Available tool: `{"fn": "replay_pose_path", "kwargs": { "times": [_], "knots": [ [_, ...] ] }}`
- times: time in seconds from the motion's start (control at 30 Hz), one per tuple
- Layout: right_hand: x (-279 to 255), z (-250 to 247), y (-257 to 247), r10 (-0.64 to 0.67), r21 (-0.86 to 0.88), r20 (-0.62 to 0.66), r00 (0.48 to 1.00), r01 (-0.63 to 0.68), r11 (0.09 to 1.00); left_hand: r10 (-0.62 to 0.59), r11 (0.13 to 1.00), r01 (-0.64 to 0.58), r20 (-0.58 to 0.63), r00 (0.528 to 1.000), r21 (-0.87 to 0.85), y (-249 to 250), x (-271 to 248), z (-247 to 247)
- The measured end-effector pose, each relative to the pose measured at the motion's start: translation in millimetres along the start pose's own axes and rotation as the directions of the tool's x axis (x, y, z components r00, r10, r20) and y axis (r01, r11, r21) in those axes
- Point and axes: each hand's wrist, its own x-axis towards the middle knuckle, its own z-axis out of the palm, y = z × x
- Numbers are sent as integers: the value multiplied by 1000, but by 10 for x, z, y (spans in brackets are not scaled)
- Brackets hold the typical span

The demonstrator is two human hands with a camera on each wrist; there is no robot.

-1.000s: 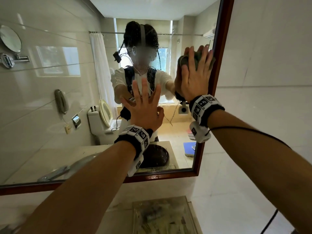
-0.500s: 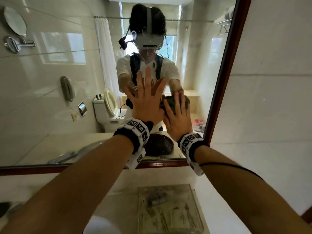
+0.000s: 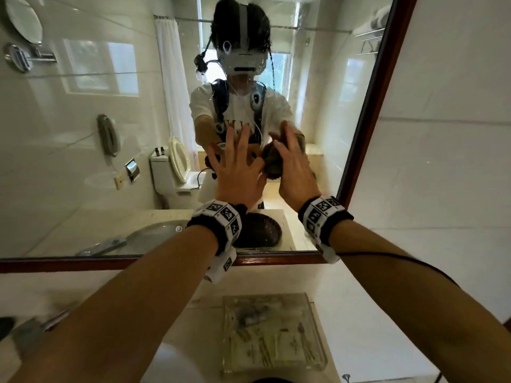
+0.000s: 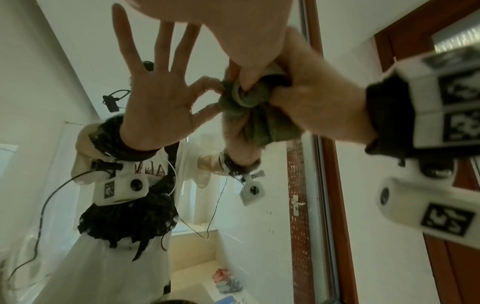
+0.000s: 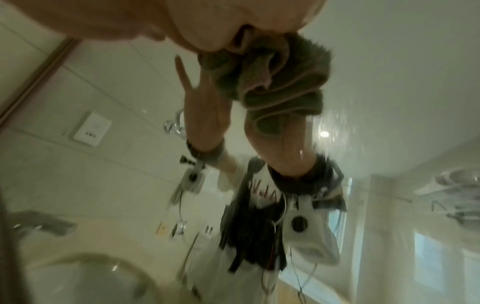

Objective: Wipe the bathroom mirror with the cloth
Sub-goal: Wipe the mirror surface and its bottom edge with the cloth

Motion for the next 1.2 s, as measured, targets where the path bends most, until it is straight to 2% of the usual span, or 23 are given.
{"fn": "replay_pose_path", "kwargs": {
  "times": [0.1,0.17,0.33,0.57,0.67,0.77,0.87,0.93,1.0,1.1,1.2],
  "knots": [
    [291,-214,-84,-152,-182,-109,982,130,975,-14,999,11,-96,995,-34,-31,160,-110],
    [396,-273,-83,-206,-279,-145,968,160,947,-33,999,30,-121,992,-28,-65,258,-199],
    [335,-169,-20,-308,-281,-120,944,265,922,-53,999,52,-81,995,-15,-145,251,-215],
    [-485,361,-6,-175,-220,-2,985,170,961,-53,997,53,8,999,62,-210,-231,45],
    [-828,584,-34,-118,-196,41,992,124,973,-105,986,89,109,988,139,-221,-465,132],
    [-1120,710,-51,-78,-209,137,987,106,972,-123,987,100,190,974,125,-223,-602,150],
    [-1101,663,-84,-23,-228,165,986,61,972,-116,988,97,167,979,120,-249,-601,130],
    [-898,520,-103,-13,-200,103,995,34,979,-119,987,104,120,986,122,-282,-521,105],
    [-587,321,-122,-24,-173,-14,1000,22,985,-127,986,116,85,988,116,-306,-416,74],
    [-89,77,-116,-68,-226,-188,980,24,974,-132,988,128,46,990,84,-284,-278,20],
    [94,14,-71,-99,-239,-277,956,31,970,-117,991,115,28,993,68,-235,-218,13]
  ]
}}
